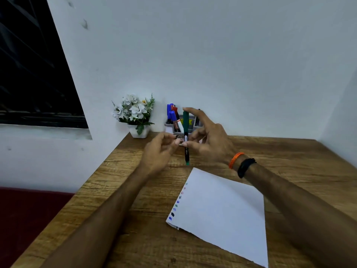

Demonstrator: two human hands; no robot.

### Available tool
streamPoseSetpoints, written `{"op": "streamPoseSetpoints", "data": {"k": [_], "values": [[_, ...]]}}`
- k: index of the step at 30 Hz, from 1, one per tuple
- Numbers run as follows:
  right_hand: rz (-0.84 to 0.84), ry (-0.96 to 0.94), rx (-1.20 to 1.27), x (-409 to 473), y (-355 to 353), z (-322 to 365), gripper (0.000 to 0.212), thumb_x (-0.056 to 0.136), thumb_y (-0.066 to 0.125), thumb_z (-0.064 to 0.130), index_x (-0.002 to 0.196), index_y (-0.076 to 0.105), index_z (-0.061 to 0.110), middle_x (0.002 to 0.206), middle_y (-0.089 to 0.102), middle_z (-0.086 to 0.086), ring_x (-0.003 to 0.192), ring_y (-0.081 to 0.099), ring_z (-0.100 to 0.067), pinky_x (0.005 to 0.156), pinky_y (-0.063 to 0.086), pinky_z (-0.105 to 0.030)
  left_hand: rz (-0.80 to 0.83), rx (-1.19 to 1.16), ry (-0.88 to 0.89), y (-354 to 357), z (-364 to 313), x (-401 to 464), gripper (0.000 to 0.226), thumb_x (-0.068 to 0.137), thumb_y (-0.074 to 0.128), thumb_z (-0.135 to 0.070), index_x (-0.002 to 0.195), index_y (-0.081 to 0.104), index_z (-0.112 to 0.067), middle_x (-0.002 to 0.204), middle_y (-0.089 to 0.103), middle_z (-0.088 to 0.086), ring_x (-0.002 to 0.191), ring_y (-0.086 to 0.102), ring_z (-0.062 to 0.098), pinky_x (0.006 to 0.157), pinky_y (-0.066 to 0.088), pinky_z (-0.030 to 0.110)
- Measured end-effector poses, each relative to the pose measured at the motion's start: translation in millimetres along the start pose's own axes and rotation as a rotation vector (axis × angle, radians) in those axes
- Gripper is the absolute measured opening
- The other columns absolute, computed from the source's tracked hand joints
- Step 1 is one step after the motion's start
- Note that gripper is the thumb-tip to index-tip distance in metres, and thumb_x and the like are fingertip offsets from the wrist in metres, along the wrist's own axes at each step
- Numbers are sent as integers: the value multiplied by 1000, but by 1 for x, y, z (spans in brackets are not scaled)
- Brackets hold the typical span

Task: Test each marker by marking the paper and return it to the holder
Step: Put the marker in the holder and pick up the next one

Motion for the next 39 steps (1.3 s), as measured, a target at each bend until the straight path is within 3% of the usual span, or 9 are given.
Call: {"op": "streamPoseSetpoints", "data": {"k": [4, 7, 11, 22, 36, 39], "values": [[-77, 5, -7, 31, 0, -4, 89, 75, 84, 23, 146, 33, 41, 71, 72, 7, 67, 69, -2, 72, 58, -23, 184, 522, -1, 8, 26, 0, 44, 92, 56, -45, 129, 56, -21, 132, 58, -2, 121, 51, 15, 105, 42, 42], [-134, 1, -15, 59, 3, -7, 89, 74, 83, 21, 144, 32, 42, 71, 73, 7, 68, 70, -3, 77, 60, -35, 241, 677, 47, 15, 37, 4, 53, 93, 48, -55, 134, 52, -22, 143, 49, 0, 132, 41, 17, 112, 30, 46], [-172, -33, -32, 95, 10, -7, 88, 75, 81, 21, 146, 32, 37, 74, 74, 4, 66, 71, -8, 75, 61, -40, 235, 706, 57, 17, 44, 7, 55, 94, 42, -58, 136, 49, -24, 146, 45, -2, 136, 36, 17, 114, 26, 46], [-380, -30, -57, 161, 11, -23, 85, 76, 77, 20, 145, 31, 36, 67, 72, 9, 61, 70, -10, 73, 61, -39, 230, 712, 41, 18, 49, 8, 54, 94, 40, -58, 138, 45, -27, 149, 40, -4, 138, 31, 15, 116, 20, 43], [-126, 53, -189, 160, 26, -44, 79, 79, 77, 15, 139, 33, 37, 72, 74, 1, 57, 68, -10, 76, 60, -40, 240, 711, 34, 17, 47, 7, 55, 94, 39, -59, 139, 45, -27, 150, 39, -4, 139, 30, 15, 117, 20, 45], [-75, 45, -207, 160, 29, -47, 64, 82, 75, 14, 133, 40, 31, 79, 75, -3, 58, 67, -13, 74, 61, -42, 245, 715, 34, 17, 46, 7, 54, 95, 39, -58, 139, 45, -27, 150, 39, -4, 139, 30, 15, 116, 19, 43]]}}
Point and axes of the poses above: each hand's wrist, its own x-axis towards the middle knuckle, its own y-axis out of the palm, z = x × y, the point moved 2 cm from there along x, towards the middle knuckle
